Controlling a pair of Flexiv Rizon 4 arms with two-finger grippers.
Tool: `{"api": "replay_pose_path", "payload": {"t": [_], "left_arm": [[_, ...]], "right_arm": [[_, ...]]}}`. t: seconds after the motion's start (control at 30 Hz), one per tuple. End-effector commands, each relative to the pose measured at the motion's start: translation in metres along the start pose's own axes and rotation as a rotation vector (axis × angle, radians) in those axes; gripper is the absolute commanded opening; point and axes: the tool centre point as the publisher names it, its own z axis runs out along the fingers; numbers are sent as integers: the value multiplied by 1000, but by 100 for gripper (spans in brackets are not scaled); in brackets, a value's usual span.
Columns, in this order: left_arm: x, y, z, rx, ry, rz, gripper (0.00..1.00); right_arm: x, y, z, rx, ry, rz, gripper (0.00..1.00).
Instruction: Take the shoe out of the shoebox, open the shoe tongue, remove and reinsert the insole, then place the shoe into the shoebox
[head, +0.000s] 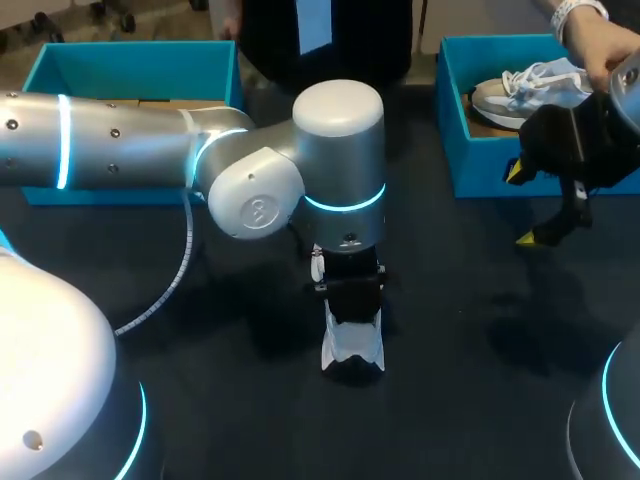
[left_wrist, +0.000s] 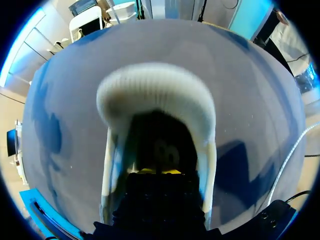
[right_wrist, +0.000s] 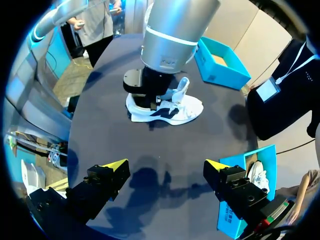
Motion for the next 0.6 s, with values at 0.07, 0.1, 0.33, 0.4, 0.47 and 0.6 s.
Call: {"api": "replay_pose_path", "payload": {"t": [0.07, 0.1, 0.33, 0.4, 0.47, 0.6], "left_arm": [[-2, 19, 8, -28, 3, 4, 0], [-2, 19, 7, -39, 8, 15, 0], [2, 23, -13, -99, -1, 50, 0], [3, 24, -19, -111, -4, 58, 0], [3, 25, -25, -110, -16, 63, 0], [1, 26, -33, -106, -39, 69, 0]], "right_arm": [[0, 0, 1, 1, -1, 1, 100], [0, 0, 1, 1, -1, 1, 100], [0, 0, 1, 1, -1, 1, 100], [0, 0, 1, 1, -1, 1, 100], [0, 0, 1, 1, -1, 1, 100], [0, 0, 1, 1, -1, 1, 100]]}}
